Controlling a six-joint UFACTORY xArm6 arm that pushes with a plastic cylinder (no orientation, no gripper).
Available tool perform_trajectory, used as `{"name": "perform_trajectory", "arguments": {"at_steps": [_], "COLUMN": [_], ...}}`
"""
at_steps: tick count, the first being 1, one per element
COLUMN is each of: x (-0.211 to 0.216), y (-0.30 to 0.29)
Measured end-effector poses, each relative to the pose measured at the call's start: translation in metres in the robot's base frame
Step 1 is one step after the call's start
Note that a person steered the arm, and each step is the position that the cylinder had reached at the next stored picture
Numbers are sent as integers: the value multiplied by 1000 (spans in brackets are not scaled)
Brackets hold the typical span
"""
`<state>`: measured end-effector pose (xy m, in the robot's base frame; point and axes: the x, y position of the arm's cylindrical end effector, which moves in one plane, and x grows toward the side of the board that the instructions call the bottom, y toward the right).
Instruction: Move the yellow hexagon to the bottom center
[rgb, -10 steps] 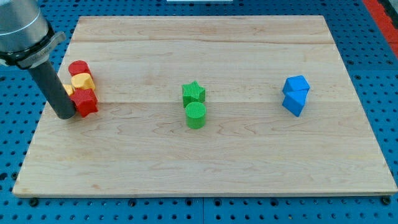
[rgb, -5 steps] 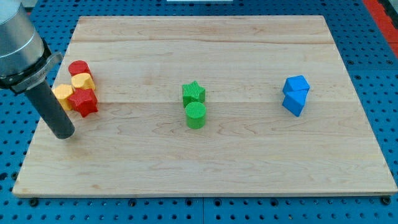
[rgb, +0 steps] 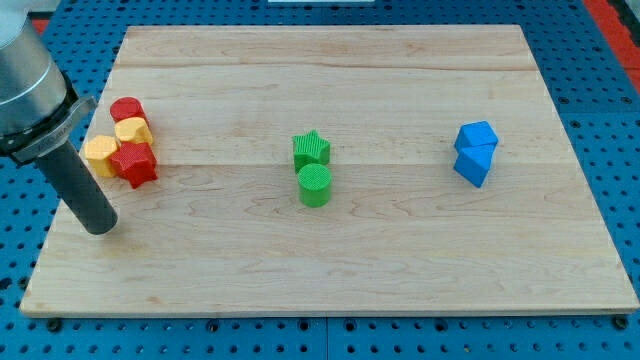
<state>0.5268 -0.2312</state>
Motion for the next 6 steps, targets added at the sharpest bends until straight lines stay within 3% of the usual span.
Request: {"name": "perform_trajectory", "arguments": {"at_steps": [2, 5, 6], "x": [5, 5, 4], "y": [31, 179, 198]}}
